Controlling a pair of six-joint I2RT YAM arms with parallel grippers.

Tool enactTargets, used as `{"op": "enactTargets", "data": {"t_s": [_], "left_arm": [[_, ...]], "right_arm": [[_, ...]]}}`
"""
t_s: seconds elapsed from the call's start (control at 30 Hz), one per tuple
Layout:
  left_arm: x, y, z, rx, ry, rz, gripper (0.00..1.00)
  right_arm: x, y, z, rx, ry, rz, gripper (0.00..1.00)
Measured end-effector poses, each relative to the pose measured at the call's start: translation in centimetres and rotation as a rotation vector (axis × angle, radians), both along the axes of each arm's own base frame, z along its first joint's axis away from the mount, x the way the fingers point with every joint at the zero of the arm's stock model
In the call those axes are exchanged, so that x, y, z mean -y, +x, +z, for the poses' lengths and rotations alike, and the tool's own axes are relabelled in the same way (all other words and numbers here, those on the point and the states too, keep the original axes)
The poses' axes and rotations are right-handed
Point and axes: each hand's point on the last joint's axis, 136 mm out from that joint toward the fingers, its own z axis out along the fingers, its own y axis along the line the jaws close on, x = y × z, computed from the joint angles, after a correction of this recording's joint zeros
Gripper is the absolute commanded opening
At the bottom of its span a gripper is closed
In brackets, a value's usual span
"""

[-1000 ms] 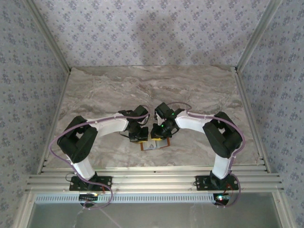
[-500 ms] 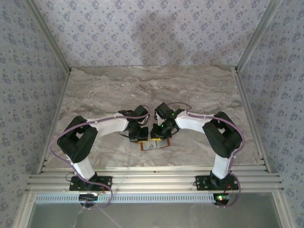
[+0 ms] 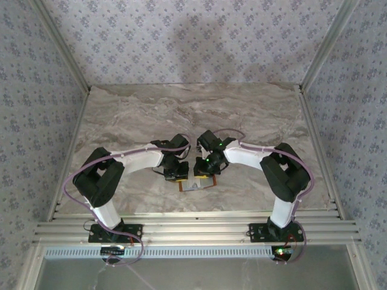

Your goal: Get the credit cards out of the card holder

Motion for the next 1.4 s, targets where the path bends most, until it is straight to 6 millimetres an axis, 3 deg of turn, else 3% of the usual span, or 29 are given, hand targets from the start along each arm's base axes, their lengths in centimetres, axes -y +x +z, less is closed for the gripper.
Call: {"op": "enactTargets", "data": {"t_s": [0.43, 1.0, 1.4], "left_arm": [[-0.1, 0.0, 0.0, 0.002, 0.003, 0.0, 0.1], [0.0, -0.1, 0.0, 0.003, 0.007, -0.003, 0.1], [0.0, -0.1, -0.1, 0.003, 0.008, -0.003, 0.1]], "right_arm": [[0.9, 0.2, -0.1, -0.004, 0.0, -0.022, 0.2], [0.1, -0.1, -0.9, -0.032, 0.07, -0.013, 0.21], [0.4, 0.0, -1.2, -0.062, 0.127, -0.037, 0.13]]}}
